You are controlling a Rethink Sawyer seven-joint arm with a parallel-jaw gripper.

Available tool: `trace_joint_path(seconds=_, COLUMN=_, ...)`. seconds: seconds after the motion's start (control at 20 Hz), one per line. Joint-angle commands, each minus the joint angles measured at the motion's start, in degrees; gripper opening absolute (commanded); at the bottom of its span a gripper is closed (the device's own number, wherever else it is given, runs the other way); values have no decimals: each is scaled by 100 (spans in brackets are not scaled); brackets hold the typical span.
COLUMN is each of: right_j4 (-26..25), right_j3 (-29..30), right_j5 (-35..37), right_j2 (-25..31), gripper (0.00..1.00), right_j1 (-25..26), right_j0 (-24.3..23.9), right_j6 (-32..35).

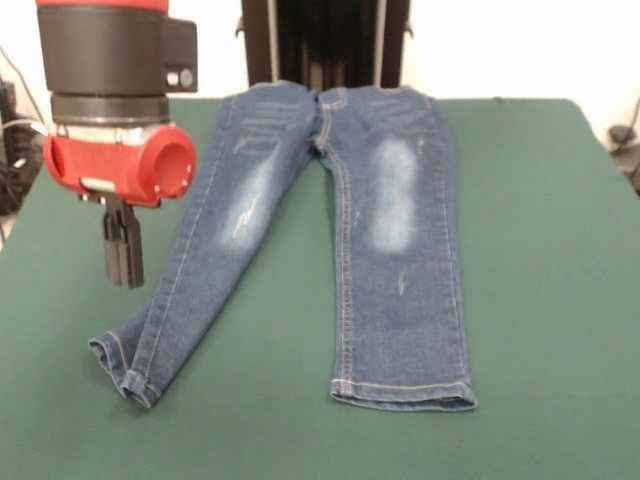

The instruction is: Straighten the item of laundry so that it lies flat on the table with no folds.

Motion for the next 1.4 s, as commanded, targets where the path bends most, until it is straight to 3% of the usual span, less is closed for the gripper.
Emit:
trace_joint_path(seconds=0.05, right_j4=-261, right_j3=597, right_j5=-131, right_j2=174, gripper=0, right_j1=614, right_j0=149, right_j6=-172)
trace_joint_path(seconds=0.1, right_j4=-315, right_j3=574, right_j5=-125, right_j2=144, gripper=100, right_j1=607, right_j0=183, right_j6=-119)
trace_joint_path(seconds=0.9, right_j4=-351, right_j3=431, right_j5=-365, right_j2=-82, gripper=100, right_j1=670, right_j0=414, right_j6=232)
trace_joint_path(seconds=1.4, right_j4=-267, right_j3=-23, right_j5=-193, right_j2=75, gripper=100, right_j1=947, right_j0=346, right_j6=-22)
